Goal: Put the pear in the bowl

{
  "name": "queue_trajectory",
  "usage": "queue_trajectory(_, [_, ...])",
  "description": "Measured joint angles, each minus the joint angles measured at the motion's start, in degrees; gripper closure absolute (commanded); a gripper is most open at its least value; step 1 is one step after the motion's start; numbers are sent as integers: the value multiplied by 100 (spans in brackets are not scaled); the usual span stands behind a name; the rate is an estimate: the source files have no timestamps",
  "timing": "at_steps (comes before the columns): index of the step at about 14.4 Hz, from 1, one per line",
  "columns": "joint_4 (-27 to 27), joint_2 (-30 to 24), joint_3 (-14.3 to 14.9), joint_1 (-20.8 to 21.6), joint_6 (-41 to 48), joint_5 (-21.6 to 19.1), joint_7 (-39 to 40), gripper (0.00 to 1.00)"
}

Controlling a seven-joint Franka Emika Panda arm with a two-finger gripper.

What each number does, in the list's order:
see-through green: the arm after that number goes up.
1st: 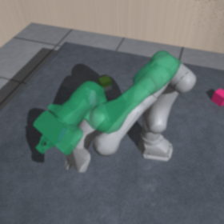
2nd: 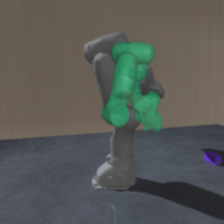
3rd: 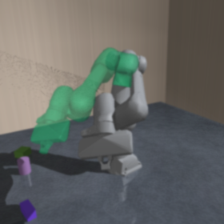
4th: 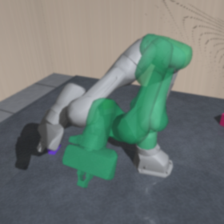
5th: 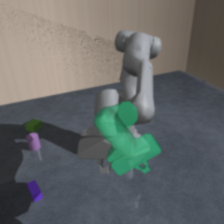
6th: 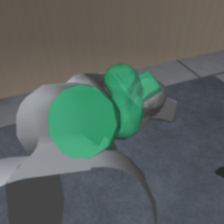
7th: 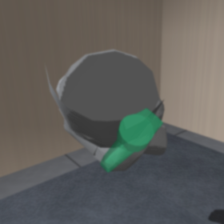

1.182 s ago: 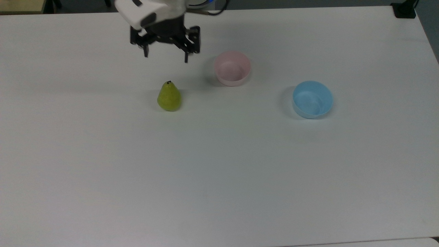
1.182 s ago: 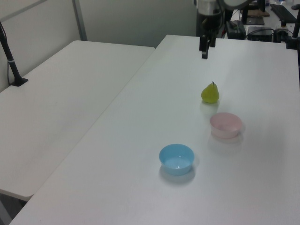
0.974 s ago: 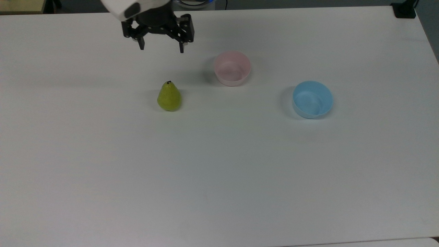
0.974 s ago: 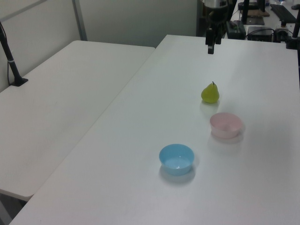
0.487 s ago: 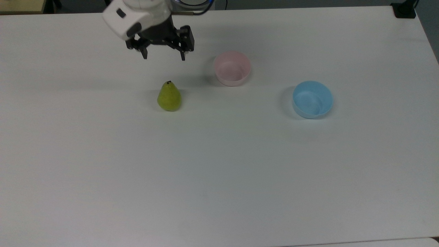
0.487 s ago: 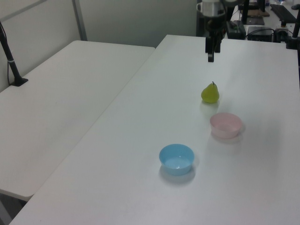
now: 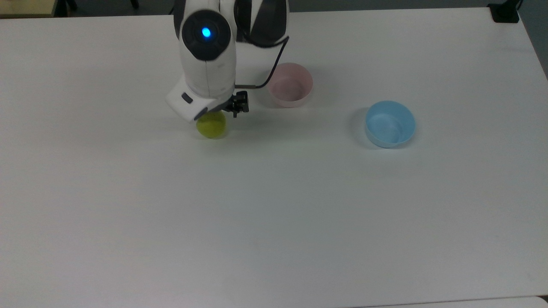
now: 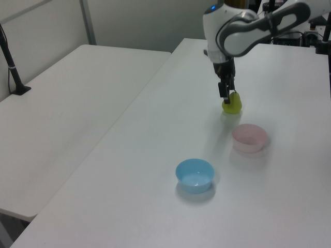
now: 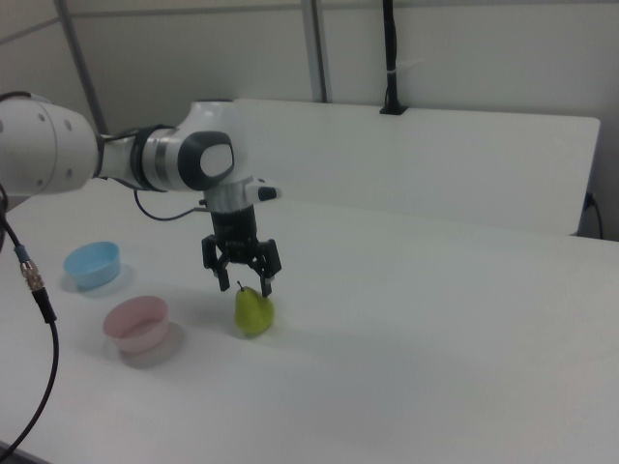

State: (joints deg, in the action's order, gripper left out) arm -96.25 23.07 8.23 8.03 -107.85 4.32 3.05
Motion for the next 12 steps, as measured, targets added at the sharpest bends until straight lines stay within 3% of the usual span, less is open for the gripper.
queue_trajectory(1, [-10,108,3,23,-101,74,0,1])
queue_trajectory(2, [-40,170,6,35,-189,153,0,18])
queue_trajectory(4, [-144,192,12,36,-314,264,2,66])
queue_trajectory(5, [-171,192,13,38,-330,282,3,79])
queue_trajectory(6, [-164,173,14,44,-332,286,3,85])
queue_trajectory(9, [-144,99,29,49,-332,286,3,86])
queue_trajectory(12, [-115,-542,80,49,-222,138,3,86])
